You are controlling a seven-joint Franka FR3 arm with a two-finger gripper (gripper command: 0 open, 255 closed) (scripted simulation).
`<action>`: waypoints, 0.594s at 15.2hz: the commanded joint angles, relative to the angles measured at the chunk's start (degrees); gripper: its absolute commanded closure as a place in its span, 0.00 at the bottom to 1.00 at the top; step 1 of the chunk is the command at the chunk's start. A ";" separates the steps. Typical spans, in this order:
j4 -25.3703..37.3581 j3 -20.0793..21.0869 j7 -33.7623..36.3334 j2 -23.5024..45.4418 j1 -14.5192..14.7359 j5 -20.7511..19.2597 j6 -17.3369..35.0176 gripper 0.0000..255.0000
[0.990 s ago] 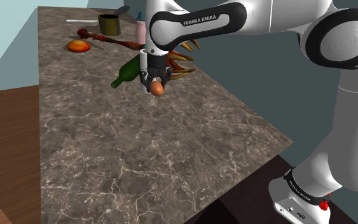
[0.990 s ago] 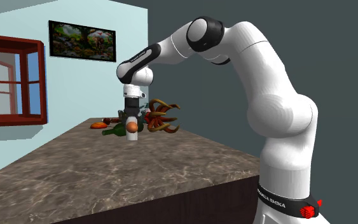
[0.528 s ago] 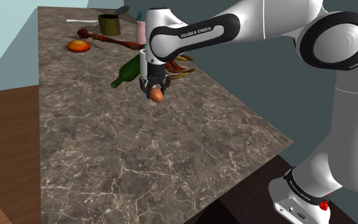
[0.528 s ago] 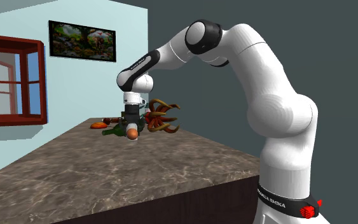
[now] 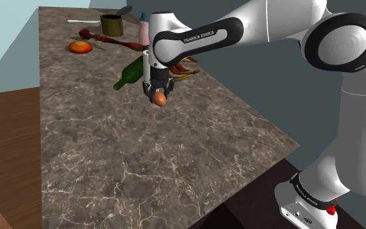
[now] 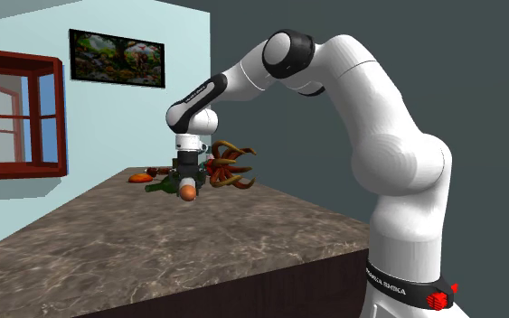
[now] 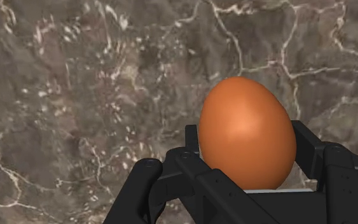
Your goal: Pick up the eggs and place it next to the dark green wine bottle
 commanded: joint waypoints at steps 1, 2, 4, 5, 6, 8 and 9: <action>-0.16 0.00 -0.01 0.14 0.00 0.02 -0.01 1.00; -0.40 0.01 -0.05 -0.01 -0.05 0.04 0.09 0.00; -0.77 0.02 -0.05 -0.19 -0.08 0.06 0.27 0.00; -0.75 0.03 0.00 -0.22 -0.05 0.06 0.23 0.00; -0.83 0.04 0.00 -0.27 -0.06 0.08 0.26 0.00; 0.84 0.08 -0.11 -0.49 -0.06 0.16 -1.62 0.00; 1.94 0.16 -0.19 -1.04 -0.10 0.30 -3.27 0.00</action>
